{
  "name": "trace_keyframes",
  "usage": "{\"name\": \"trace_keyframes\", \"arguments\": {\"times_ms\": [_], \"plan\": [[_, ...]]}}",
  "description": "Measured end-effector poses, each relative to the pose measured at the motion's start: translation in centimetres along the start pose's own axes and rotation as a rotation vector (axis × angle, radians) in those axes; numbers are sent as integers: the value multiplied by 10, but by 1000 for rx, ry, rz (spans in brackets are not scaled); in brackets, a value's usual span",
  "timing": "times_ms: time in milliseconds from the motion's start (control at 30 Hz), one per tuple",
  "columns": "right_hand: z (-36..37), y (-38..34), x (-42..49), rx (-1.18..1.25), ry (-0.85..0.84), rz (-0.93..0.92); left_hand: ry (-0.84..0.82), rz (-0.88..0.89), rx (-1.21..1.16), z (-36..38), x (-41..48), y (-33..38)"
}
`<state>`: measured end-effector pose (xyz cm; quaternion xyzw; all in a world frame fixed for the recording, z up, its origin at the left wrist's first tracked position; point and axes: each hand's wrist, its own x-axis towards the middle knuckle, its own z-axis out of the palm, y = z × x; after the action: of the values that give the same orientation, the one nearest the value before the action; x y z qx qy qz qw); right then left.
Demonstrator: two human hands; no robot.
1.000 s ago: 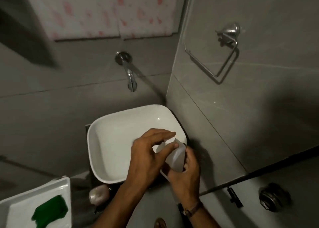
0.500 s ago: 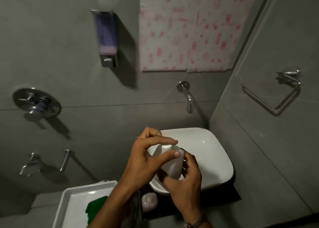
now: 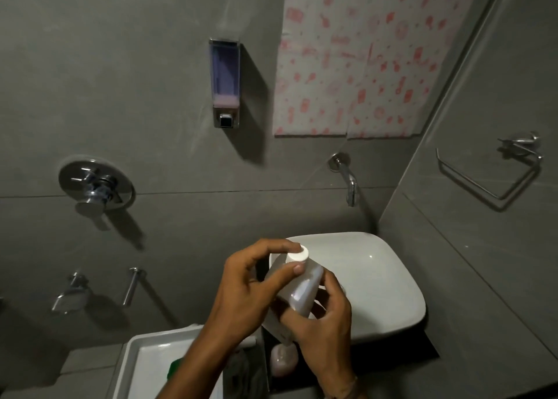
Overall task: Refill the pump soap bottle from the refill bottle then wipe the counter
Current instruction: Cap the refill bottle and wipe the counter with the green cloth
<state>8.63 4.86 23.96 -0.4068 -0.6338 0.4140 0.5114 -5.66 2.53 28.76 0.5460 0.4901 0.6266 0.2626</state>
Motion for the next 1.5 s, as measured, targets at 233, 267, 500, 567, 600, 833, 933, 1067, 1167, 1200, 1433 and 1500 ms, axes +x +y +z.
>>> {"name": "trace_keyframes", "arguments": {"times_ms": [233,267,500,567,600,833,933,1067,1167,1200,1433,1500], "plan": [[7,-4,-7,-29,-33,-27,34,-28,30,-4,-9,3],[9,-3,-9,-28,-37,-25,68,-13,47,-5,-9,3],[16,-7,-12,-12,-32,-20,-20,-30,-3,-11,-22,3],[19,-7,-14,-3,-40,-9,53,-22,66,-13,-20,5],[19,-6,-15,-1,-45,-5,85,-7,89,-14,-20,6],[21,-4,-21,-12,-72,10,62,-47,5,-13,-33,3],[23,-3,-25,-9,-86,22,148,-8,106,-18,-32,5],[28,0,-28,-4,-101,45,97,-42,15,-20,-45,3],[33,3,-31,-8,-141,58,160,-57,91,-26,-48,4],[35,3,-32,-13,-152,58,189,-52,123,-30,-49,4],[48,10,-36,-29,-242,115,177,-101,115,-56,-66,-10],[53,12,-37,-46,-275,107,202,-81,158,-64,-67,-13]]}}
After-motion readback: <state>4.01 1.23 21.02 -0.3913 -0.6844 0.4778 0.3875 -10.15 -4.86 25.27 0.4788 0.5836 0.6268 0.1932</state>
